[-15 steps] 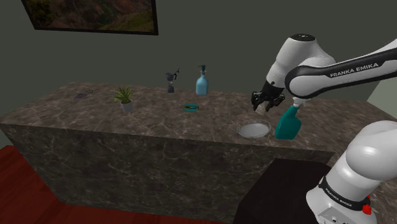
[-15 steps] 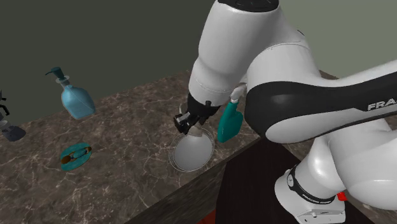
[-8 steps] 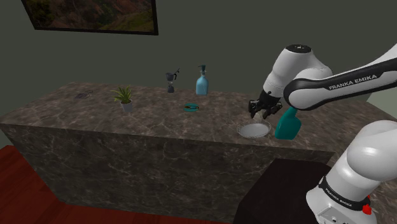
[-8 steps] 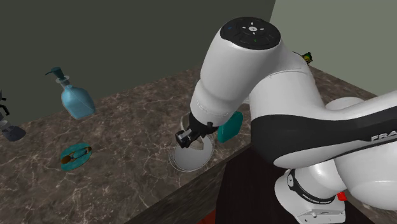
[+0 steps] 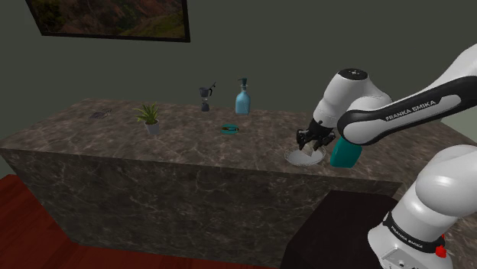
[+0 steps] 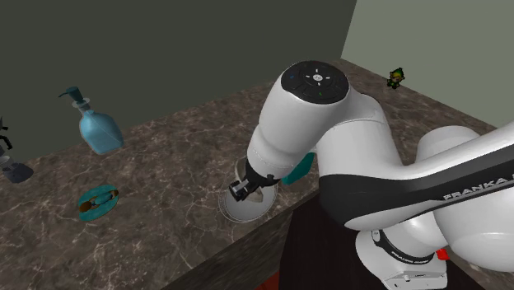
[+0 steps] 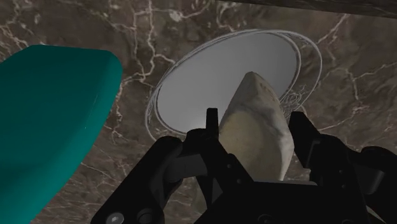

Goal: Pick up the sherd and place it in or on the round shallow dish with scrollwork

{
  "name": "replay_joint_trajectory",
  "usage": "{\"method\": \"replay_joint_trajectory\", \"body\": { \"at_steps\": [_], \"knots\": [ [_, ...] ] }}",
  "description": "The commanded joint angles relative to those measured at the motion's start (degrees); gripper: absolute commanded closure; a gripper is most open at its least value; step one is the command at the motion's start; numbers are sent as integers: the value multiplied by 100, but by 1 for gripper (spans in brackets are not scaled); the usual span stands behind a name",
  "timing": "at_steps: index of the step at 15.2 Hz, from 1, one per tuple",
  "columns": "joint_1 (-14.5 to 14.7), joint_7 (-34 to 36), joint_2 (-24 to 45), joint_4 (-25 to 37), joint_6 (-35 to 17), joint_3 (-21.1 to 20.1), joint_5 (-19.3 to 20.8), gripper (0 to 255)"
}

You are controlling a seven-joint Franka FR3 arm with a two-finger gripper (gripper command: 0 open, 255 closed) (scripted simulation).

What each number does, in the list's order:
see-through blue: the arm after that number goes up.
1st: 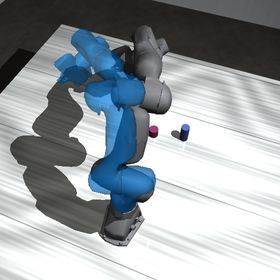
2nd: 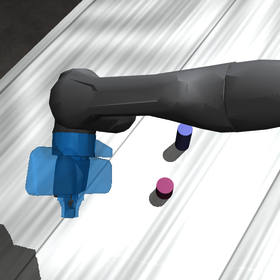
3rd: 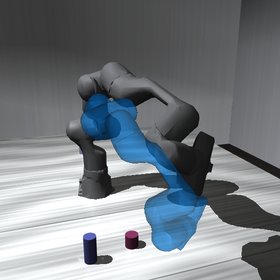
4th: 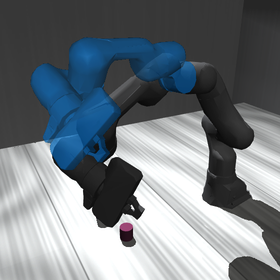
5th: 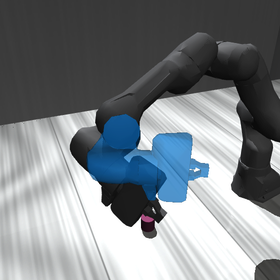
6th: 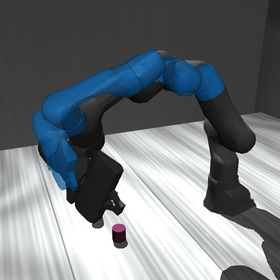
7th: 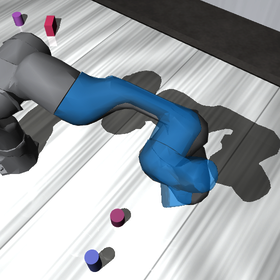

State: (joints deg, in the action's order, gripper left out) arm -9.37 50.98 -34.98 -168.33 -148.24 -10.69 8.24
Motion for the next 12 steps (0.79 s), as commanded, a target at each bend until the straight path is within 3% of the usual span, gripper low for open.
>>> {"method": "replay_joint_trajectory", "body": {
  "at_steps": [1, 7, 8, 12],
  "knots": [
    [-8, 22, 34, -23, -63, -17, 9, 255],
    [-9, 22, 35, -23, -63, -17, 9, 255],
    [-9, 22, 36, -23, -64, -17, 9, 0],
    [-9, 22, 35, -23, -63, -17, 9, 0]
  ]
}}
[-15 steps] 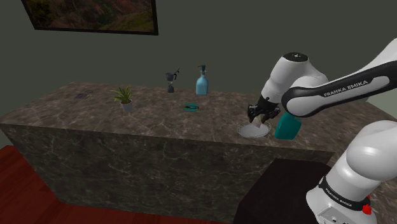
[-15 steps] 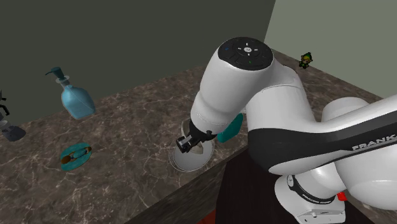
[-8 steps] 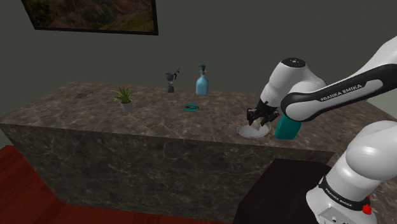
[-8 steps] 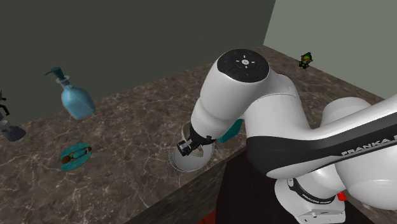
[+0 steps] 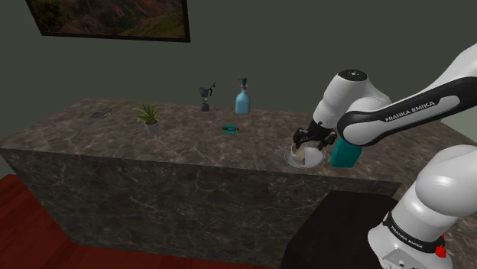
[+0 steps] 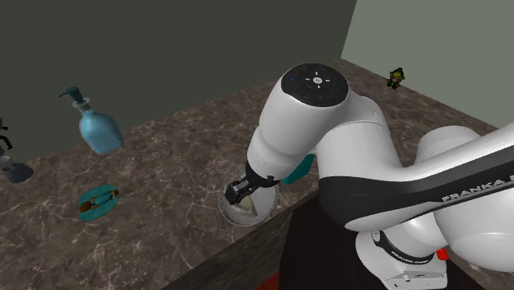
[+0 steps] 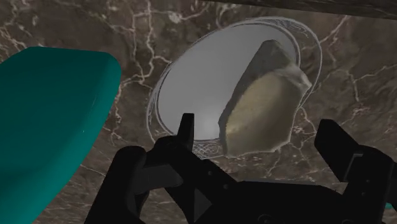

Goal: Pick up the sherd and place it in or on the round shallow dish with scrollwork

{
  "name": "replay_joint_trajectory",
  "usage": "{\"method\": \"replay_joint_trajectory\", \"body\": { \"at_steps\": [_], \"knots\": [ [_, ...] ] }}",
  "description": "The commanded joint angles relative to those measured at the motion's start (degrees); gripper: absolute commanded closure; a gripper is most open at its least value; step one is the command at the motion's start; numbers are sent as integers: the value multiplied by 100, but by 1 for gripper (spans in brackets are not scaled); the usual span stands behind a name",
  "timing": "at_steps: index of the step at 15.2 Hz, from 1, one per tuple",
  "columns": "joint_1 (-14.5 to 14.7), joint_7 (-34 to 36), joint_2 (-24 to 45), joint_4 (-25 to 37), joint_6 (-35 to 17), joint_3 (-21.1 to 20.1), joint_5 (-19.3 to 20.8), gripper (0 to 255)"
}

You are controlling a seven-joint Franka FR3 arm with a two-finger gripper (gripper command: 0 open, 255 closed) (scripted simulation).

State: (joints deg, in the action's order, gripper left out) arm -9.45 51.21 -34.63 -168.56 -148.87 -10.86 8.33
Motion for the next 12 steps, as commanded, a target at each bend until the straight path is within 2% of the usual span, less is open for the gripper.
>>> {"method": "replay_joint_trajectory", "body": {
  "at_steps": [1, 5, 12],
  "knots": [
    [0, 0, 0, 0, 0, 0, 0, 0],
    [306, -141, -895, 218, 1131, 107, -235, 0],
    [306, -141, -895, 218, 1131, 107, -235, 0]
  ]
}}
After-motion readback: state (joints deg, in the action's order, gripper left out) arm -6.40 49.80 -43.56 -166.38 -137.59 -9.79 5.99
